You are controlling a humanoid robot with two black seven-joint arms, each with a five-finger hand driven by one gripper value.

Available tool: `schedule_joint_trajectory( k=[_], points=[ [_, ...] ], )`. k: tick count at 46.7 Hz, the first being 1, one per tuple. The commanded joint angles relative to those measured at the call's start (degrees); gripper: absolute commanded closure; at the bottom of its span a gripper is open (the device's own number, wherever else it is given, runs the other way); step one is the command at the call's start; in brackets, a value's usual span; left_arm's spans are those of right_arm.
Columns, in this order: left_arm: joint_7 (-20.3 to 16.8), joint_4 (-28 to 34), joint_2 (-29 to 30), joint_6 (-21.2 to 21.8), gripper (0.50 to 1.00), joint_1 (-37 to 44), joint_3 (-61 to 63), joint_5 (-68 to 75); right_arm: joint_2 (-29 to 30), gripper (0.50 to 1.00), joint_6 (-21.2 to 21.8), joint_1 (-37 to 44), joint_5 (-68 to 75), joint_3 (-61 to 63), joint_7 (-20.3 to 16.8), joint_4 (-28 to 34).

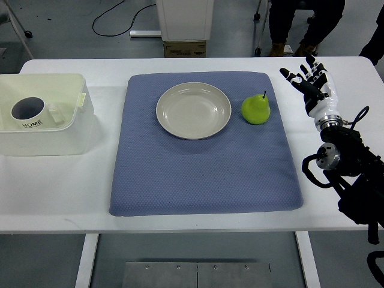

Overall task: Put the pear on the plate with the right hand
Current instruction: 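Move the open right hand toward the green pear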

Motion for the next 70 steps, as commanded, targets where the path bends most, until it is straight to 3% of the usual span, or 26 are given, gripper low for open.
schedule_joint_trajectory(
  k=[1, 44, 70],
  points=[
    [0.00, -0.01, 0.00, 0.00, 0.500, 0.00, 0.00, 0.00, 0.00, 0.500, 0.00, 0.10, -0.01, 0.04, -0.09, -0.01],
    [0.08, -0.01, 0.00, 0.00, 0.500, 0.00, 0.00, 0.00, 0.26, 0.500, 0.09, 1.16, -0.01, -0.31, 0.00, 0.61],
    [0.00, -0.01, 0.00, 0.00, 0.500, 0.00, 0.00, 0.00, 1.84, 0.500, 0.17, 0.63, -0.97, -5.23, 0.87, 4.56]
  ],
)
